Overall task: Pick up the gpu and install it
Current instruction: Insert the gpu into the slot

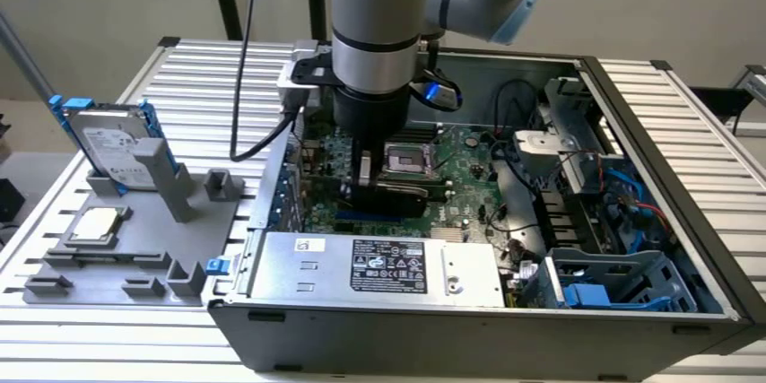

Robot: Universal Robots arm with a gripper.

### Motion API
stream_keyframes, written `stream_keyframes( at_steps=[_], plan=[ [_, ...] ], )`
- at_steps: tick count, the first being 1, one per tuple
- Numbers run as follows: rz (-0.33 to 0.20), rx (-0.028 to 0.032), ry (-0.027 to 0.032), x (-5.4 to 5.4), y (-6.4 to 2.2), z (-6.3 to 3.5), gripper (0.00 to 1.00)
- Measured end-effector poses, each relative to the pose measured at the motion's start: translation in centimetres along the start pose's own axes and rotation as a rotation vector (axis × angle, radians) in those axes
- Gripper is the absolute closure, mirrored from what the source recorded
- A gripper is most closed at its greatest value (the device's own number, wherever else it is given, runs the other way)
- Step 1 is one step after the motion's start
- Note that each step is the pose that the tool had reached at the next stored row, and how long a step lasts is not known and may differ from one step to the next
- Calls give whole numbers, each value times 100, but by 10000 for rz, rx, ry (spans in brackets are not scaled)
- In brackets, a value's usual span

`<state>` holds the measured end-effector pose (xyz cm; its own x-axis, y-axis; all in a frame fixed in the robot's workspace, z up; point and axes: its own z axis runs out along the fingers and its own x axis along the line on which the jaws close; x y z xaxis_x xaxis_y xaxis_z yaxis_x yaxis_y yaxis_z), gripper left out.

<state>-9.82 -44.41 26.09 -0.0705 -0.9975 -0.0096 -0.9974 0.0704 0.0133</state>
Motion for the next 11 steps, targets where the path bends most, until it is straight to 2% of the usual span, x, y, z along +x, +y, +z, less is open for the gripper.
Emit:
stream_keyframes(
  at_steps=[11],
  plan=[
    [-1,-2,3,2,11,55,74]
  ],
)
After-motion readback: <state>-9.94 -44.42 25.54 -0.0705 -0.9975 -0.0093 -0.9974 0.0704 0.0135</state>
